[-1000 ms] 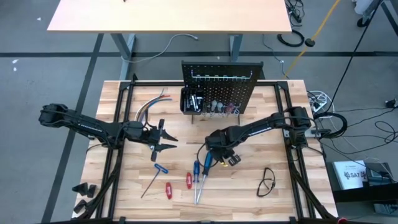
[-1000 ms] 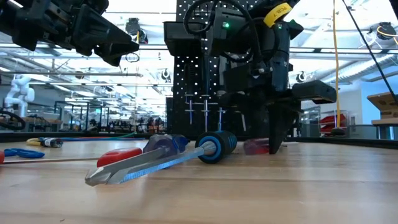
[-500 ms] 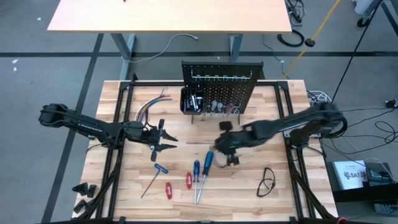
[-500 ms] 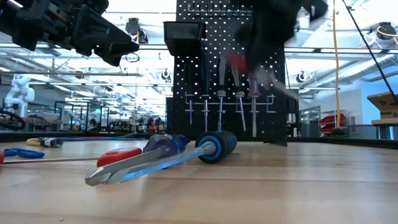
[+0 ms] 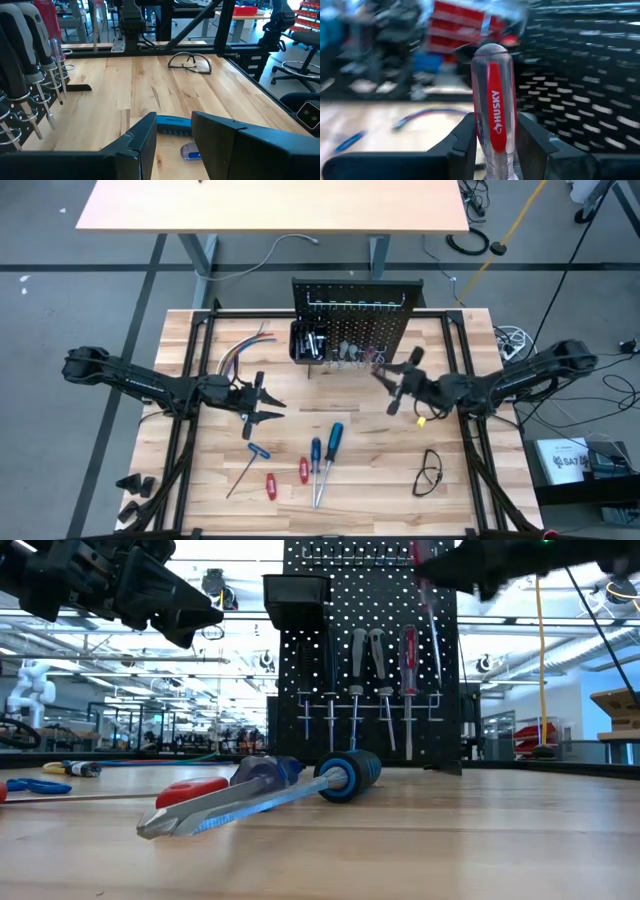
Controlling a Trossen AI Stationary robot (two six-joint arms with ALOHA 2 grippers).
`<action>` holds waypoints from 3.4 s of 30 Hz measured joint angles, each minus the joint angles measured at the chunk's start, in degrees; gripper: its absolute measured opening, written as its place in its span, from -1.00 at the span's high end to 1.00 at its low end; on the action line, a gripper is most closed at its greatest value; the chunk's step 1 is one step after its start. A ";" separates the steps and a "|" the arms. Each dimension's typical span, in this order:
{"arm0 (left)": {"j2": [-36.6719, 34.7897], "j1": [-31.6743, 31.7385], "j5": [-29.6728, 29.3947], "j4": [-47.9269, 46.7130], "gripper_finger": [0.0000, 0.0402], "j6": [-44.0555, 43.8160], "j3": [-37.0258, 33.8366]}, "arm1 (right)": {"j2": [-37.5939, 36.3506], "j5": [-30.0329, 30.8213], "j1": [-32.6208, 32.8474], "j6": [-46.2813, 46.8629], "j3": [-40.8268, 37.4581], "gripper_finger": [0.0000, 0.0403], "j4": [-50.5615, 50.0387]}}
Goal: Hang tools onto peg board
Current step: Hang the red screwdriver on the peg board
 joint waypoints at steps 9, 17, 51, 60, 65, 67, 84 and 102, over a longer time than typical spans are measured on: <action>0.00 0.00 0.00 -0.01 0.35 0.04 0.00 | -0.39 11.90 -0.98 -7.15 -11.39 0.54 27.62; 0.00 0.01 0.00 0.00 0.35 0.04 0.00 | 0.10 10.56 -4.05 -6.88 -10.97 0.54 29.20; 0.00 0.02 0.00 -0.31 0.35 0.11 0.00 | 17.24 8.23 -11.13 3.09 -10.95 0.54 35.67; 0.00 0.02 0.00 -0.51 0.35 0.11 0.00 | 22.48 11.29 -11.19 6.10 -10.95 0.54 35.87; 0.00 0.02 0.00 -0.68 0.35 0.11 0.00 | 22.88 11.38 -11.19 6.18 -10.95 0.54 35.60; 0.00 0.01 0.00 -0.67 0.35 0.11 0.00 | 22.88 11.37 -11.19 6.03 -10.95 0.54 35.17; 0.00 0.02 0.00 -0.68 0.35 0.00 0.00 | 22.11 11.24 -8.28 -5.51 -10.95 -0.41 33.44; 0.00 0.01 0.00 -1.53 0.35 -1.40 0.00 | 7.74 8.04 2.71 -15.67 -10.93 -0.43 33.77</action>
